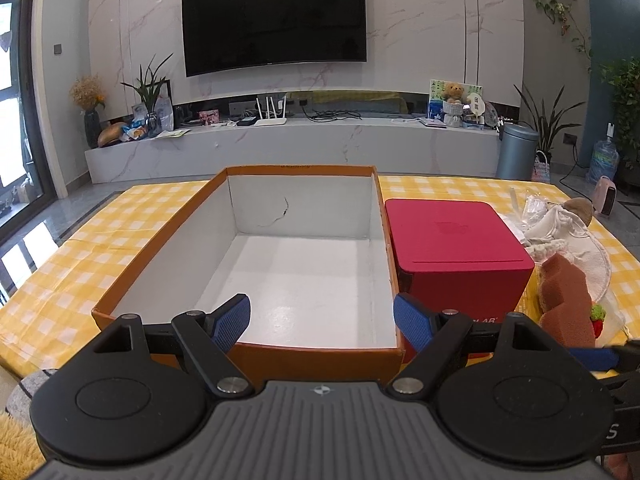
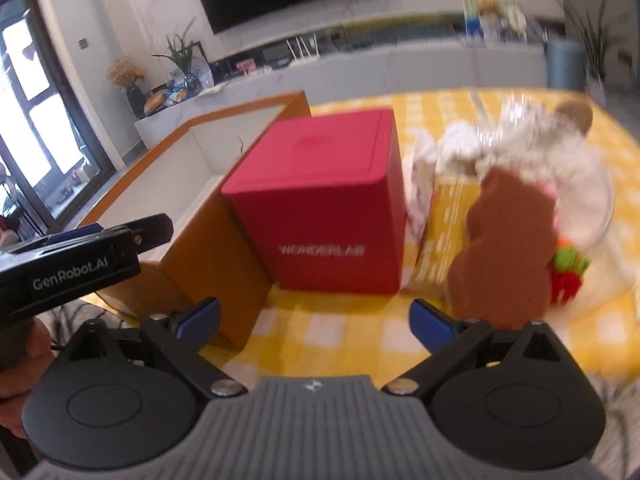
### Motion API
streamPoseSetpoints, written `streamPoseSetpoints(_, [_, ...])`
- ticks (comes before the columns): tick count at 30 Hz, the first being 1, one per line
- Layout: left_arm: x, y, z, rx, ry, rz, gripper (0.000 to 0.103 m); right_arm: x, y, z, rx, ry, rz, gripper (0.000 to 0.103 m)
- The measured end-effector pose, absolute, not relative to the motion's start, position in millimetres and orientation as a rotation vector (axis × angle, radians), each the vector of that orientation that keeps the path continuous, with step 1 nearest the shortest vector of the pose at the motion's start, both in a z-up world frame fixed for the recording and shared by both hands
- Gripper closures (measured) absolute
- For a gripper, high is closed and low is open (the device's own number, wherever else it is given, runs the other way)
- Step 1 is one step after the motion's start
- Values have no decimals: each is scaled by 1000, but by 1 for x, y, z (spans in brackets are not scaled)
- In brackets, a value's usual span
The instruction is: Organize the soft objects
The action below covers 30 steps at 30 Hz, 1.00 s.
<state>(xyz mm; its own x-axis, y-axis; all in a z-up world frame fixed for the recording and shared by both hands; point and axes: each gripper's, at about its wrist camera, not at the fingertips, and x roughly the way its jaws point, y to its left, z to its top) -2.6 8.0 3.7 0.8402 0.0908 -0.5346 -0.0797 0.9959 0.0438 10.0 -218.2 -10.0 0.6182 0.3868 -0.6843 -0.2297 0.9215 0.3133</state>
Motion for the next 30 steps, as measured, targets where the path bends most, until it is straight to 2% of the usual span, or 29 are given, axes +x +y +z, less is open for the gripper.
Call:
streamPoseSetpoints(6, [-2,9,4,20,571,91,7,3,-215,-6,130,740,326,8])
streamPoseSetpoints(11, [-3,8,7,26,578,94,8,6,-224,-2,165,735,307,8])
streamPoseSetpoints(19, [10,-17,37,69,543,40,8,29,-272,36,118,627,158,4])
streamPoseSetpoints(24, [22,-47,41,102,554,-47,8,63,-316,46,99,709,37,3])
streamPoseSetpoints(30, [32,-96,23,182,635,-245,7,90,-367,17,212,758,-152,3])
